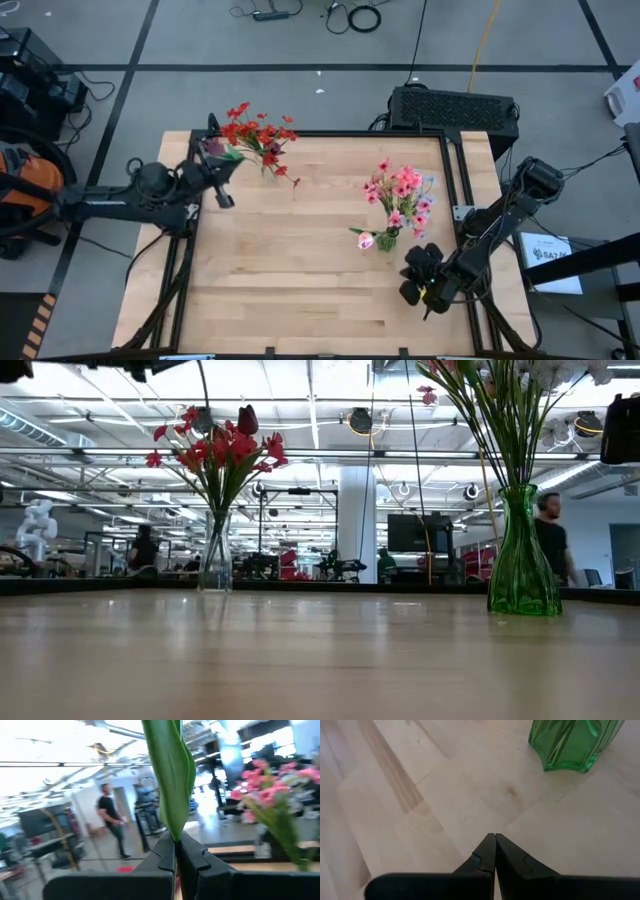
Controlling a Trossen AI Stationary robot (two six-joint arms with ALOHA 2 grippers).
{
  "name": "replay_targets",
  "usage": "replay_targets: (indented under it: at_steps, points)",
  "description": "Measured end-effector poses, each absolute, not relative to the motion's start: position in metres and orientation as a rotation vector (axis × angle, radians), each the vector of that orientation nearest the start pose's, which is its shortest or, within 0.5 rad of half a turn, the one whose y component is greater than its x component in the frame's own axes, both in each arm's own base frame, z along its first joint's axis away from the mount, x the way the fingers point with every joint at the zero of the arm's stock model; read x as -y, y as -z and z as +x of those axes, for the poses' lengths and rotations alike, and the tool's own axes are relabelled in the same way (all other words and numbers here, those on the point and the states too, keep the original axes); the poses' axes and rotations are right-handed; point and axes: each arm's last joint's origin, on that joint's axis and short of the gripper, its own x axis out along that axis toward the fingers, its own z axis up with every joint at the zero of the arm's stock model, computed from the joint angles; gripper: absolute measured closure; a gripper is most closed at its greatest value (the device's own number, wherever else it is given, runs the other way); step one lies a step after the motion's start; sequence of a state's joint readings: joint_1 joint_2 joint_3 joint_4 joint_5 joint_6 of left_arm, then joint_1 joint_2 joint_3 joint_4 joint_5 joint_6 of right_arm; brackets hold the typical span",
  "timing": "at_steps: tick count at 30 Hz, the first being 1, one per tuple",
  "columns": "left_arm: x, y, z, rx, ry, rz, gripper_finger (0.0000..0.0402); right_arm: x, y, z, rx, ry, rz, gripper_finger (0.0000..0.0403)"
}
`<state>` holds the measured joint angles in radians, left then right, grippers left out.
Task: Sort flowers into vase by color
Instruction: Put the dark red flower into the transparent vase
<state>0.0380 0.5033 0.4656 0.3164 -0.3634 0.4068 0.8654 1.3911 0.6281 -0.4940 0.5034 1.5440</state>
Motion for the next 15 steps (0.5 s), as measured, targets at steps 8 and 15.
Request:
replay_targets:
  at_steps: [8,15]
  points:
    - [-0.035,-0.283,0.124,0.248,-0.554,0.365,0.04,-0.154,-0.149,0.158,-0.904,0.474,0.613,0.0403]
    - [-0.053,-0.264,0.122,0.224,-0.588,0.291,0.0401,-0.151,-0.149,0.16,-0.899,0.487,0.618,0.0403]
